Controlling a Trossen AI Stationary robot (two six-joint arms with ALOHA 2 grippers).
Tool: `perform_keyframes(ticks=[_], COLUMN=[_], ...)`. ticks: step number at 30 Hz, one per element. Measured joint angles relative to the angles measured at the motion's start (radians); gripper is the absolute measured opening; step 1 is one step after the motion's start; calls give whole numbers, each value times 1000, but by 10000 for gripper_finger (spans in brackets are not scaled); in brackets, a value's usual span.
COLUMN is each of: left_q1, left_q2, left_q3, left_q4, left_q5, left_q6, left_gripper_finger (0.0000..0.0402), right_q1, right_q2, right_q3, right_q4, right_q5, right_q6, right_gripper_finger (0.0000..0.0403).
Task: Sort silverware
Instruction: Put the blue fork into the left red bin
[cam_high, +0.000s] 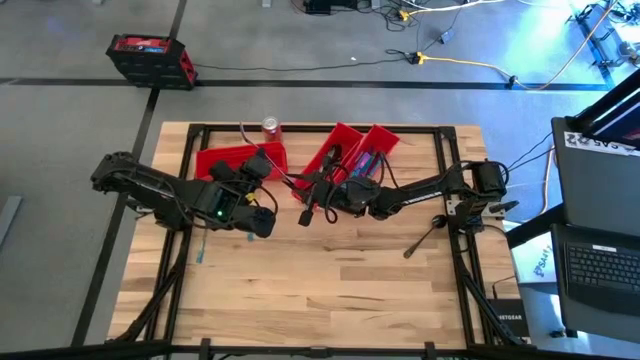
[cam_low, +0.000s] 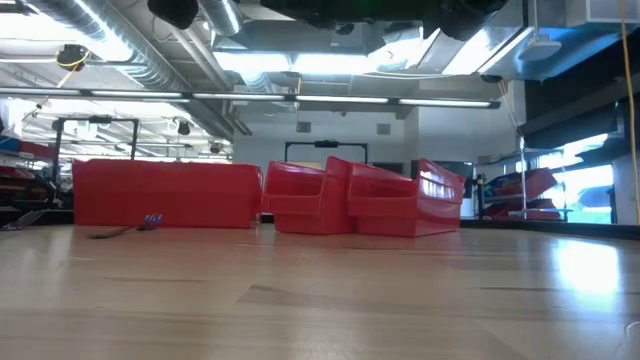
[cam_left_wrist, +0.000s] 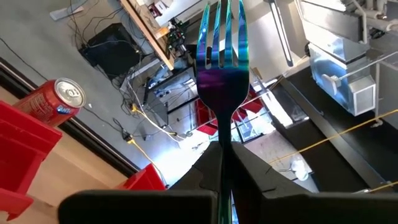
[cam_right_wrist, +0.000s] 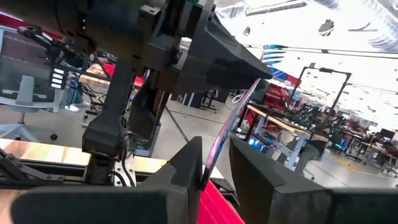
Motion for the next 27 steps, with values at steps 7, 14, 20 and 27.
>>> perform_keyframes(ticks=[7, 14, 20, 27], left_q1=[-1, -6, -6, -6], left_q2=[0, 0, 0, 0], left_q3=[0, 0, 0, 0], left_q4=[0, -2, -1, 0], left_q5=[3, 4, 3, 3], left_q6=[0, 14, 14, 18], left_gripper_finger=[2, 2, 2, 2], right_q1=[0, -1, -1, -3], right_q2=[0, 0, 0, 0], right_q3=[0, 1, 1, 1], right_q4=[0, 4, 4, 8], right_q5=[-25, -39, -34, -34], right_q6=[0, 0, -5, -27], right_gripper_finger=[79, 169, 200, 161])
